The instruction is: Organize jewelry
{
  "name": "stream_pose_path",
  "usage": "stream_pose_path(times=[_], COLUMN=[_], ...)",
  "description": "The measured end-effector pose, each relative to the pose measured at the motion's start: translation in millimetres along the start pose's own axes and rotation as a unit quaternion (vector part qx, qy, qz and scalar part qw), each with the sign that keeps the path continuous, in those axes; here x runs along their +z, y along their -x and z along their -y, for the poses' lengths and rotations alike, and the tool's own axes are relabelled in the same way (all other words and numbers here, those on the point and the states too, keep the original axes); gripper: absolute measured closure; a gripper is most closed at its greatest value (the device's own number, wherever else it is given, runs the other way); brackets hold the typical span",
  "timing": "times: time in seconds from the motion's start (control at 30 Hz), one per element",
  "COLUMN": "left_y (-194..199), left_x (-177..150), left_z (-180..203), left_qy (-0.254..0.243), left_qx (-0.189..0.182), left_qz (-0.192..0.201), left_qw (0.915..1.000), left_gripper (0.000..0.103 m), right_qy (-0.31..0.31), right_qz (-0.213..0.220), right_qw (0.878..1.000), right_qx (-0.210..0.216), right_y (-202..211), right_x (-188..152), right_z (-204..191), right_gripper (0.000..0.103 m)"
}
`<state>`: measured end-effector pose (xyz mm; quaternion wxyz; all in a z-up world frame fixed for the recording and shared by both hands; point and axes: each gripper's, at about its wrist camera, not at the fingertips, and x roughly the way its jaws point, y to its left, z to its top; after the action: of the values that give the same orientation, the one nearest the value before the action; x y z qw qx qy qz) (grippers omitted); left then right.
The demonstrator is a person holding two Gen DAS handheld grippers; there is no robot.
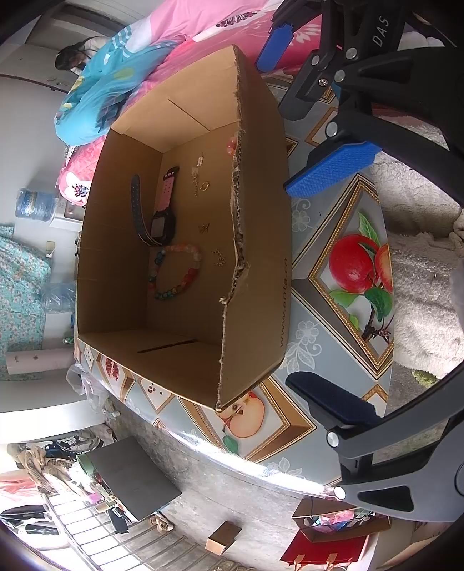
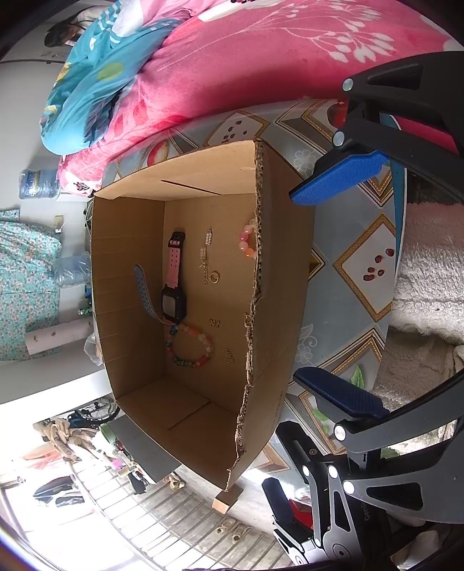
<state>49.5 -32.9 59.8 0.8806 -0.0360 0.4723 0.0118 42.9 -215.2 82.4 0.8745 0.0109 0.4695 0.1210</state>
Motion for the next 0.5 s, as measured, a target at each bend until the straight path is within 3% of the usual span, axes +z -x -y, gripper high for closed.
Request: stream_pose_path(times=[0.5], left_y=[1.1], left_x=[0.3], left_z=[1.4], left_qy=[-0.001], left_qx=[0.000], left_qz=[0.001], left_qw=[1.0000], left_gripper=[0.009], right_qy=[0.000], right_qz=[0.002], right_qw=[1.000], right_qx=[0.000], right_y=[0.9], right_x=[-1.0], right_z=[0.8], right_gripper=[0.013])
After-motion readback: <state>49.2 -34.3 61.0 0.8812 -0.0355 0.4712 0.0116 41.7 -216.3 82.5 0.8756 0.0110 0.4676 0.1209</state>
